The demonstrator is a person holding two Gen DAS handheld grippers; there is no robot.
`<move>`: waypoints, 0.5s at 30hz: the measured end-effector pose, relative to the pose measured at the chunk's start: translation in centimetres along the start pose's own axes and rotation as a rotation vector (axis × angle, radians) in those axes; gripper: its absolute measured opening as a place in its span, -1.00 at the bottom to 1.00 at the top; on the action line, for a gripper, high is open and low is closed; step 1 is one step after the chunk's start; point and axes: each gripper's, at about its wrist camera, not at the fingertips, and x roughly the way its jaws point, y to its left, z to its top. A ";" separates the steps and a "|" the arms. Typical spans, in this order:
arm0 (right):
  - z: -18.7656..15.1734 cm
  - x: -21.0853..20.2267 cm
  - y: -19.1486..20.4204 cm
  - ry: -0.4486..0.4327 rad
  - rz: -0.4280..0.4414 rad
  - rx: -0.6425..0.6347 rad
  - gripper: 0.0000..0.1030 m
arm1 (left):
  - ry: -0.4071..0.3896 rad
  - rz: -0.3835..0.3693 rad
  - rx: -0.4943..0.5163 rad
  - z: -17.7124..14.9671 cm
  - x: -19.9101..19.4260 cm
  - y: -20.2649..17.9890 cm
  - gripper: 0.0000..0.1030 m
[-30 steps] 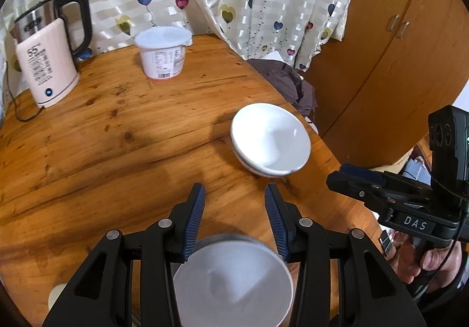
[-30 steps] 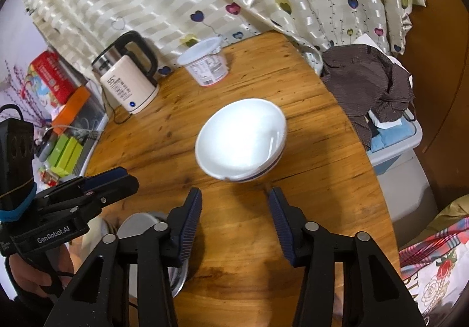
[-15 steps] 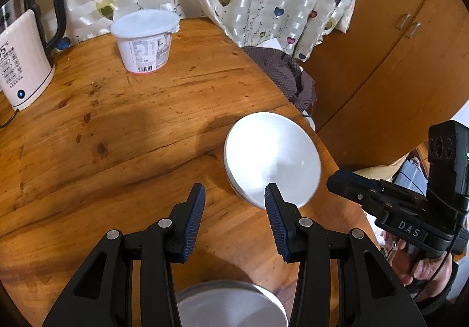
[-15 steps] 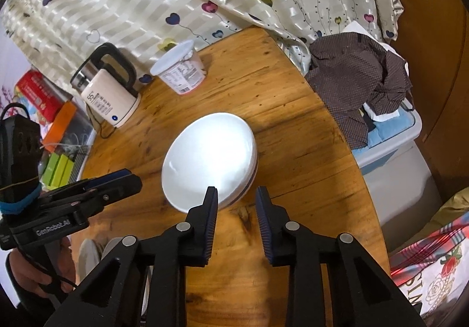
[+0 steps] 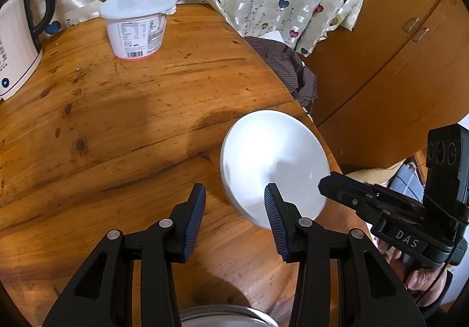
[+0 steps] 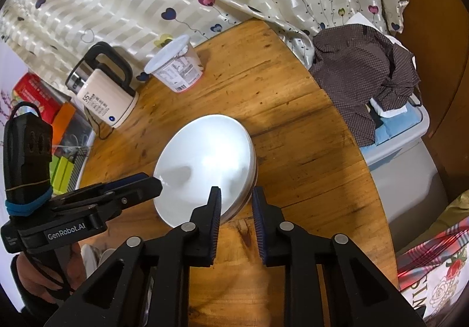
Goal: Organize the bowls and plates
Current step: 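Close the right gripper on the rim of the white bowl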
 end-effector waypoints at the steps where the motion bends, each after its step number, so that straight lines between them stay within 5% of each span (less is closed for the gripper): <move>1: 0.0 0.1 0.0 0.002 0.000 0.001 -0.63 | 0.001 -0.001 0.003 0.0 0.1 -0.1 -0.28; 15: 0.1 0.3 0.3 -0.002 -0.008 -0.012 -0.65 | 0.006 -0.009 0.003 -0.3 0.7 -0.1 -0.44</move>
